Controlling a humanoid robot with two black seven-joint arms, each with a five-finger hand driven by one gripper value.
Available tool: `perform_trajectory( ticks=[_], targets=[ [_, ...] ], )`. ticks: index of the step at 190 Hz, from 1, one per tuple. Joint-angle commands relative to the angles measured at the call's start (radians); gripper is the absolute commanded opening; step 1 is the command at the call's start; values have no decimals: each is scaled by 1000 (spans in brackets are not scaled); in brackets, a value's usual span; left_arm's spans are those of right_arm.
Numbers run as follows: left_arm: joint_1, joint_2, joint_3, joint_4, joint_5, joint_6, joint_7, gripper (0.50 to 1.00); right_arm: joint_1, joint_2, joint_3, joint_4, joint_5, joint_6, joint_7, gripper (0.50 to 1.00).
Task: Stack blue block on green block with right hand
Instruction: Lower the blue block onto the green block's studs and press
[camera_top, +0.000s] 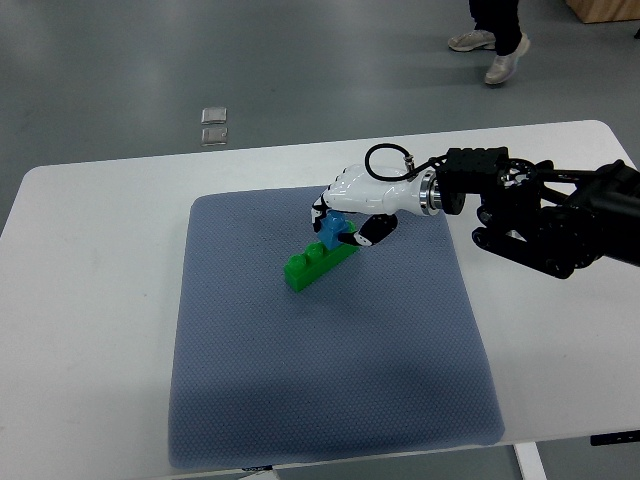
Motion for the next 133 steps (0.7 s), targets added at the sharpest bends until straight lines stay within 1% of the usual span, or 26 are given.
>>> perform_trajectory(
  ticks=[1, 58, 133],
  targets=[
    [0, 0, 0, 0, 0, 0, 0, 1000, 0, 2, -2, -2, -1, 2, -1, 582],
    [0, 0, 0, 0, 0, 0, 0, 1000, -2, 16, -8, -29, -31, 0, -3, 582],
    [0, 0, 0, 0, 0, 0, 0, 1000, -6, 23, -9, -36, -46, -3, -4, 582]
  ],
)
